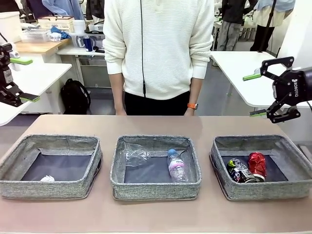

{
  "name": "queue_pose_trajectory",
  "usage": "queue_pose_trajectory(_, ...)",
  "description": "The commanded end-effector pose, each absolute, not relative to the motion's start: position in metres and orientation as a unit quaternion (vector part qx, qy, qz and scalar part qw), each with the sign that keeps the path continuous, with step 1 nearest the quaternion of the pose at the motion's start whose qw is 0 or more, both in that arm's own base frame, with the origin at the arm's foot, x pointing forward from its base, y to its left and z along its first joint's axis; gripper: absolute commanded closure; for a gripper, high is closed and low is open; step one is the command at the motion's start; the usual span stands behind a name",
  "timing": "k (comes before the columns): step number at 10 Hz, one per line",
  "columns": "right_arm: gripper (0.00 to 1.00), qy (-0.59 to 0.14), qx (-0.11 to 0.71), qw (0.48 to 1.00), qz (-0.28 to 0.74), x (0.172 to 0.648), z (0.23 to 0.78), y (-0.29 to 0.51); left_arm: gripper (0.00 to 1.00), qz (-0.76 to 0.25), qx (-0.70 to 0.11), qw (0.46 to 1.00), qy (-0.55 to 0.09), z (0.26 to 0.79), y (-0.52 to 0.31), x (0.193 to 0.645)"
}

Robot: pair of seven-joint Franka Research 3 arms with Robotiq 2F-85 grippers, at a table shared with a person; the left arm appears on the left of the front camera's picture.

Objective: Sort the waste into the appropriate baskets.
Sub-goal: Place the picked waste into the Fabric basket indicated by the person.

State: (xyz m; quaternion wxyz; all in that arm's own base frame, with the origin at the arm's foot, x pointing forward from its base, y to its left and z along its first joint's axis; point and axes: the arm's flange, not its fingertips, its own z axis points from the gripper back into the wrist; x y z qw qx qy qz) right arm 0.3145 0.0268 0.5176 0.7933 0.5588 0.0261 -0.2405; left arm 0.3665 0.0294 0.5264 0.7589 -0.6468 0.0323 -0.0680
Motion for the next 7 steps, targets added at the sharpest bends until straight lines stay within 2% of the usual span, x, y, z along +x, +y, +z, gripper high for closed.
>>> queue_pose_trajectory(1, 0.00, 0.021, 0.568, 0.790, -0.230, 0.3159, 0.5202, 0.0266, 0.00, -0.067, -0.650, 0.756, 0.024, 0.5272, 0.0269, 0.3649)
queue_pose_trajectory(7, 0.00, 0.021, 0.568, 0.790, -0.230, 0.3159, 0.5202, 0.0266, 0.00, -0.067, -0.650, 0.756, 0.024, 0.5272, 0.0269, 0.3649)
